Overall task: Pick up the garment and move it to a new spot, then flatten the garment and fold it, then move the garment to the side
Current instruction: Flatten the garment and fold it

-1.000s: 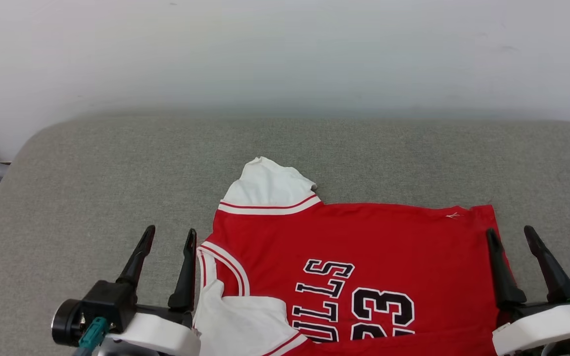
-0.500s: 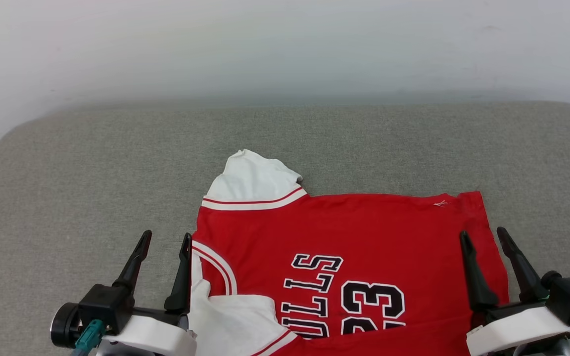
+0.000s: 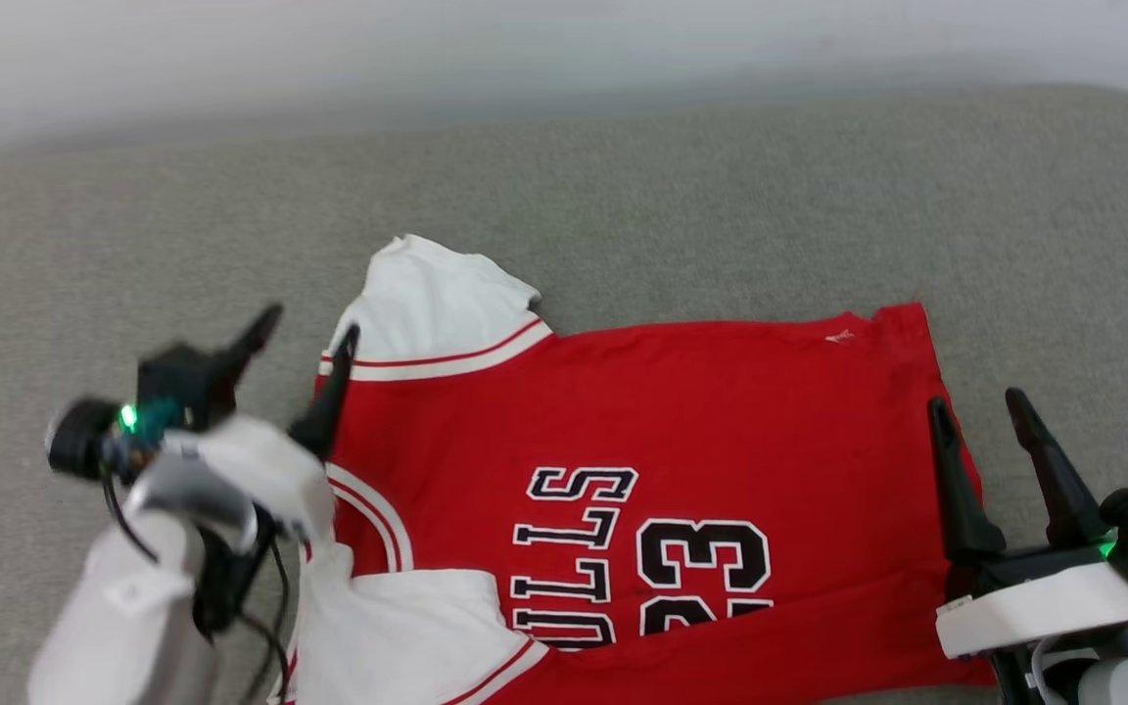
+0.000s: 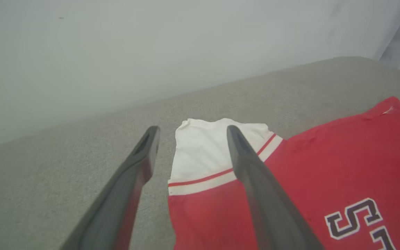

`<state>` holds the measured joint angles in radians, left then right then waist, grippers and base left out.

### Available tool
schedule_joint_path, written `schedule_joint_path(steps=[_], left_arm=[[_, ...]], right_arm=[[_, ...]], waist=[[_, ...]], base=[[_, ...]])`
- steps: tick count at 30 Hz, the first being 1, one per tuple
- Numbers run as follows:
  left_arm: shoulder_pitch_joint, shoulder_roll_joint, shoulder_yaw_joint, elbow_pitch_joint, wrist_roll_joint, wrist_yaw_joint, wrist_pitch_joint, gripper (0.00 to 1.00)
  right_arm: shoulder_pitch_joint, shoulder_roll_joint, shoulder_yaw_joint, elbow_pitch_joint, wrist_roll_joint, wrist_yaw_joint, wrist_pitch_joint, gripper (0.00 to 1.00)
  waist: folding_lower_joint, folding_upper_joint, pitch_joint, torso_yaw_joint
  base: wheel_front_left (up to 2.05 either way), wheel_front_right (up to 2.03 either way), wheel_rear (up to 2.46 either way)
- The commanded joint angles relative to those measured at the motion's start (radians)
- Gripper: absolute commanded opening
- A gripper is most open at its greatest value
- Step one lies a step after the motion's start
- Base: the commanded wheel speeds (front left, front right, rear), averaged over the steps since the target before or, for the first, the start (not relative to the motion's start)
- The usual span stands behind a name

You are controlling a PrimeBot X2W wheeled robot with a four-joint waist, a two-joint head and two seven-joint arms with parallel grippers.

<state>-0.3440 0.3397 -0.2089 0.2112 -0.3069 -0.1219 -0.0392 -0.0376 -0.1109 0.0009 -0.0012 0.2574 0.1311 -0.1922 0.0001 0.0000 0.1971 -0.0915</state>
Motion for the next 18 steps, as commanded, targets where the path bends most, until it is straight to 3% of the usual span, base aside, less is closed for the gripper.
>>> schedule_joint_path(steps=[1,5,11,18], left_arm=[[-0.028,0.006,-0.002,0.001,-0.011,-0.002,0.011,1.00],[-0.201,0.082,-0.121,0.025,-0.119,-0.008,0.207,1.00],[-0.429,0.260,-0.323,0.047,-0.278,-0.008,0.425,1.00],[-0.616,0.360,-0.452,0.110,-0.401,-0.008,0.613,1.00]], right_arm=[[-0.014,-0.003,0.002,-0.007,0.005,-0.001,0.001,1.00],[-0.042,0.002,0.005,-0.029,0.004,-0.001,0.003,1.00],[-0.069,0.017,0.013,-0.039,0.018,-0.001,0.006,1.00],[-0.097,0.026,0.030,-0.040,0.023,-0.001,-0.010,1.00]], waist=[[-0.0001,0.0000,0.038,-0.027],[-0.0001,0.0000,0.094,-0.050],[-0.0001,0.0000,0.158,-0.084],[-0.0001,0.0000,0.222,-0.115]], base=[[0.00,0.00,0.00],[0.00,0.00,0.00],[0.00,0.00,0.00],[0.00,0.00,0.00]])
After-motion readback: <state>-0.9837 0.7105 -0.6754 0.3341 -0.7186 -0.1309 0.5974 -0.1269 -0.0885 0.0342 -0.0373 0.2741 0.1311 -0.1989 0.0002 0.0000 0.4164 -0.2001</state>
